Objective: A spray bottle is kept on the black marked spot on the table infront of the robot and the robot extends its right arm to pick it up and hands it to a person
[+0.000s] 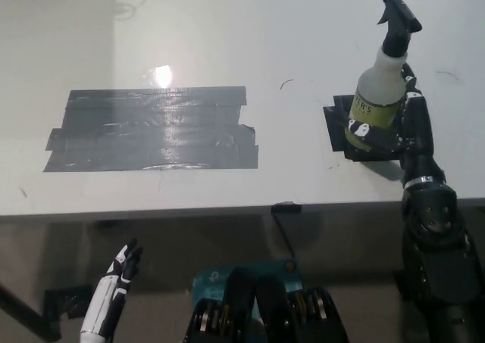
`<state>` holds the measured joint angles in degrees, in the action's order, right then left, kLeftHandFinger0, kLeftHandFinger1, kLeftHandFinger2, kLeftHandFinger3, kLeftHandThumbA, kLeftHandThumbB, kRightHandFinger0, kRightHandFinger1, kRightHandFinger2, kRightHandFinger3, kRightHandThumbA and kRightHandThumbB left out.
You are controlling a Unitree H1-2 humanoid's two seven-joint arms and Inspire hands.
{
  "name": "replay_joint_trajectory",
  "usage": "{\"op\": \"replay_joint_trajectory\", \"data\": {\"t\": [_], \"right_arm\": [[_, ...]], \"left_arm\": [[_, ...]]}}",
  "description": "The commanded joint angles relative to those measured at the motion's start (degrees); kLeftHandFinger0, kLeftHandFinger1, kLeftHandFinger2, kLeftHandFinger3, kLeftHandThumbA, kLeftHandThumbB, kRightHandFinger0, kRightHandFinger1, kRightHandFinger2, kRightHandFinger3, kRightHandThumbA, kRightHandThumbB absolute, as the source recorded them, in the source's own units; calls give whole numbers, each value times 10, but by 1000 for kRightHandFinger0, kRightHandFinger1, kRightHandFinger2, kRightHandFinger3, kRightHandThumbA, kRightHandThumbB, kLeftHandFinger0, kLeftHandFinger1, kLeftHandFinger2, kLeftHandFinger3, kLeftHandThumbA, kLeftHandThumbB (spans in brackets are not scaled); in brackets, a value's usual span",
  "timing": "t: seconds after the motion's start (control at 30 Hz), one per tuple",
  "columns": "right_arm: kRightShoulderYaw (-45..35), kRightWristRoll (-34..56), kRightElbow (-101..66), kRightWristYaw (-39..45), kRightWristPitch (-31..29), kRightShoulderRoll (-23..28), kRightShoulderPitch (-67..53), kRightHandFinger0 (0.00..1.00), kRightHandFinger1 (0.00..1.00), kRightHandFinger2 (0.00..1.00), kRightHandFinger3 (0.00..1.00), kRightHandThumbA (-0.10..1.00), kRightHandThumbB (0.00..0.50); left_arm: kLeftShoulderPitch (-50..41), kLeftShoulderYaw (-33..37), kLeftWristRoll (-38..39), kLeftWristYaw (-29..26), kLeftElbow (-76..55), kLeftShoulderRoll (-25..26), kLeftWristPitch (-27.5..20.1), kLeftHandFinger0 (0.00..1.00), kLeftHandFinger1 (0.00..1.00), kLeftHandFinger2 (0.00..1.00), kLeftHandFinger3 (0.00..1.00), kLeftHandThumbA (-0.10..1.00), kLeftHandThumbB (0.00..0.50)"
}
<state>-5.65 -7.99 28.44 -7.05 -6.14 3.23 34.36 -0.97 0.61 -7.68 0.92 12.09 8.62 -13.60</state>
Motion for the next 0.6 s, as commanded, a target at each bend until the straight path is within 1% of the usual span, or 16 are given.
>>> {"op": "replay_joint_trajectory", "data": {"t": [0.0,0.07,0.17,0.2,0.3,0.33,0.4,0.47,0.5,0.53,0.57], "right_arm": [[15,-17,25,-17,-30,13,44,1000,1000,1000,1000,974,406],[17,-15,39,-19,-33,15,50,1000,1000,1000,1000,971,407],[17,-8,74,-21,-35,21,61,1000,1000,1000,1000,975,431],[16,-4,85,-22,-37,22,65,1000,1000,1000,1000,956,427],[15,0,112,-25,-44,24,74,1000,1000,1000,1000,950,427],[13,1,127,-28,-48,24,78,1000,1000,1000,1000,949,411],[9,9,145,-26,-58,26,86,1000,1000,1000,1000,947,405],[0,24,157,-25,-66,24,92,1000,1000,1000,1000,896,394],[-5,23,159,-38,-65,21,94,1000,1000,1000,1000,833,399],[-11,21,162,-58,-62,18,98,1000,1000,1000,1000,811,404],[-12,14,161,-71,-56,17,100,873,899,1000,1000,700,374]], "left_arm": [[5,-2,1,-5,-10,2,-17,1000,1000,1000,1000,1000,500],[6,-3,2,-5,-10,2,-19,1000,1000,1000,1000,1000,500],[7,-3,2,-3,-11,3,-17,1000,1000,1000,1000,1000,500],[7,-2,0,-4,-11,3,-16,1000,1000,1000,1000,1000,500],[7,-4,3,-4,-12,3,-16,1000,1000,1000,1000,1000,500],[7,-4,3,-4,-13,3,-16,1000,1000,1000,1000,1000,500],[8,-3,1,-3,-13,3,-15,1000,1000,1000,1000,1000,500],[9,-2,0,-4,-10,3,-17,1000,1000,1000,1000,1000,500],[10,-2,0,-4,-10,3,-18,1000,1000,1000,1000,1000,500],[10,-2,0,-4,-10,2,-18,1000,1000,1000,1000,1000,500],[11,-2,0,-4,-10,2,-17,1000,1000,1000,1000,1000,500]]}}
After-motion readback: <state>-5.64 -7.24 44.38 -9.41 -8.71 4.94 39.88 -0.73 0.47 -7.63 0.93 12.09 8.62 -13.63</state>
